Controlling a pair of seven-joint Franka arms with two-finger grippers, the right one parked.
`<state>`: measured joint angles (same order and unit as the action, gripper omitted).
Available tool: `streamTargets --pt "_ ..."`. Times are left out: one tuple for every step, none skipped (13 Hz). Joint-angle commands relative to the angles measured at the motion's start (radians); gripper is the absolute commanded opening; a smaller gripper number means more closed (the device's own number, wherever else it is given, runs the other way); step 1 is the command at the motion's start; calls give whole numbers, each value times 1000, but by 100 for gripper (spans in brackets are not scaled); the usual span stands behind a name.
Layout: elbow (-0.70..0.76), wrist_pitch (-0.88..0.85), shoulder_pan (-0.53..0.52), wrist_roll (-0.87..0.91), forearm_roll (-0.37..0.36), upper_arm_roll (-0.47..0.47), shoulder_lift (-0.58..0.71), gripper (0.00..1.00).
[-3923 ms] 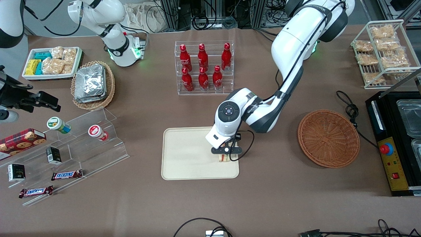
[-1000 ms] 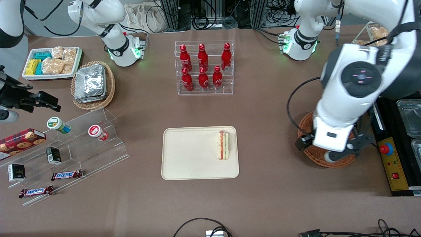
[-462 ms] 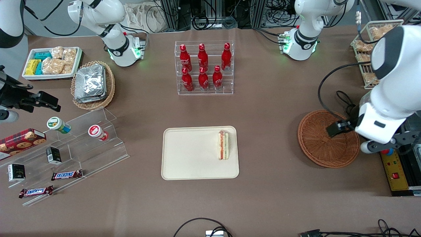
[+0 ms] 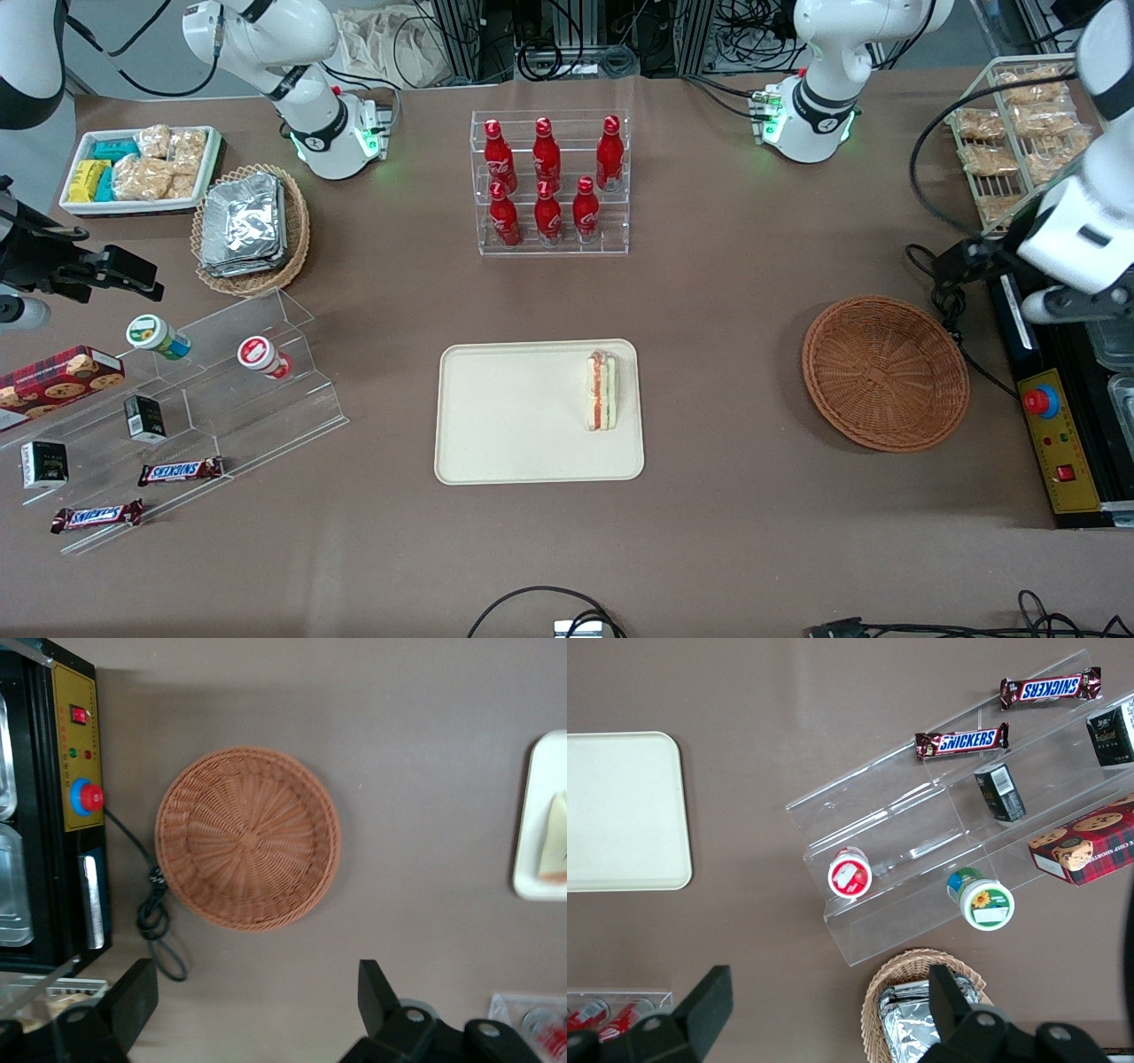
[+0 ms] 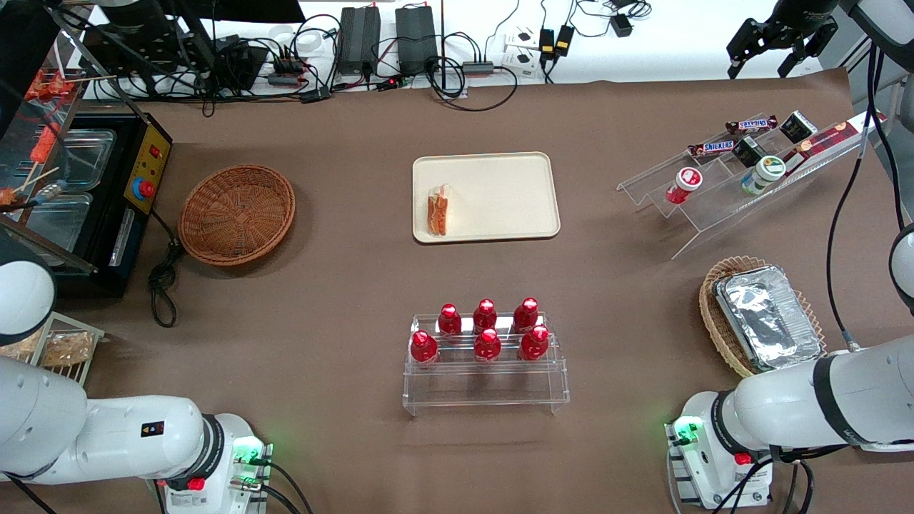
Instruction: Place sandwich from basket to tray
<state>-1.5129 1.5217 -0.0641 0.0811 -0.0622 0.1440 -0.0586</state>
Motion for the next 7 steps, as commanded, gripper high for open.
streamTargets --pt "-59 -21 -10 -84 24 -11 72 100" --pt "-55 -23 -10 -84 25 -9 74 100" --pt "-52 -26 -10 -83 27 -8 71 100" --pt "-41 -28 -11 -75 38 -6 62 100" --pt "-27 -28 -11 -75 47 -8 49 100" --pt "-23 -28 -11 -73 48 -8 43 100" --pt "-23 -28 -10 -73 48 -8 43 100"
